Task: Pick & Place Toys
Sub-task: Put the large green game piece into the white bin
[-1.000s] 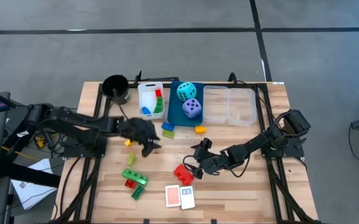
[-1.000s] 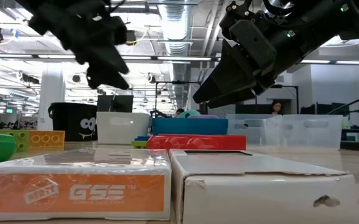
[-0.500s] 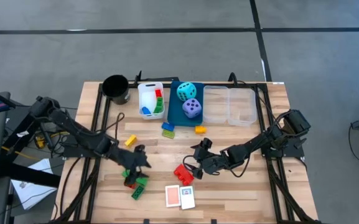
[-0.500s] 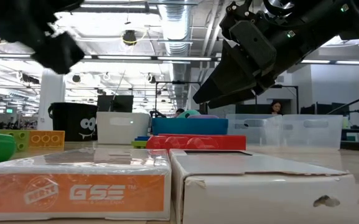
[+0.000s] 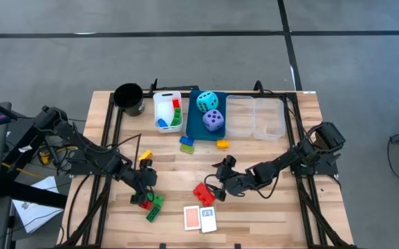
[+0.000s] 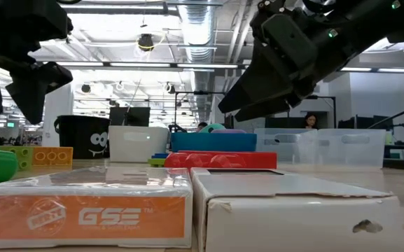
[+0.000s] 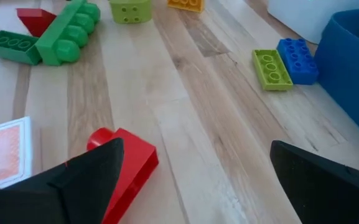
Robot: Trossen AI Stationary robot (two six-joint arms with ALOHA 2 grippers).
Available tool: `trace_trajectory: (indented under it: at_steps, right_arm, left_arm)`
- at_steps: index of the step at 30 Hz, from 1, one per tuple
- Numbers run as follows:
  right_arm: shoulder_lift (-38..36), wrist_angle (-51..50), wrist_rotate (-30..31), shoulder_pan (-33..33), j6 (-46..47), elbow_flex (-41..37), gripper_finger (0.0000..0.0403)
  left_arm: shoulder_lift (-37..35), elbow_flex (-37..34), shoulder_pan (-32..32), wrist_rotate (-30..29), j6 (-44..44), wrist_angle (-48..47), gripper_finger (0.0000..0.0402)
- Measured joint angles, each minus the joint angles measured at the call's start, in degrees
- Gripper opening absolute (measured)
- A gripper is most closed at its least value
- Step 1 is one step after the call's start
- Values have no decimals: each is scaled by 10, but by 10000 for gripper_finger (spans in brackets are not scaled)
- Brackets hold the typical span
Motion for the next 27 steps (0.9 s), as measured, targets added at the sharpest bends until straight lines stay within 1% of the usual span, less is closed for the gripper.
trace_trajectory:
  at_steps: [6,10,12,17,23,27]
  right_arm:
    - [0,0,0,-7,0,0,397]
    - [0,0,0,-8,0,0,397]
    - [0,-1,0,-6,0,0,397]
    - [0,-1,0,-4,0,0,397]
    - [0,-1,0,-4,0,0,397]
    - [0,-1,0,-4,0,0,397]
  left_arm:
    - [0,0,0,25,0,0,209]
    - [12,0,-5,27,-8,0,209]
    - [23,0,-12,29,-10,0,209]
    - [63,0,-38,30,-53,6,209]
    - [100,1,-69,50,-70,73,209]
    - [104,-1,-76,51,-70,111,209]
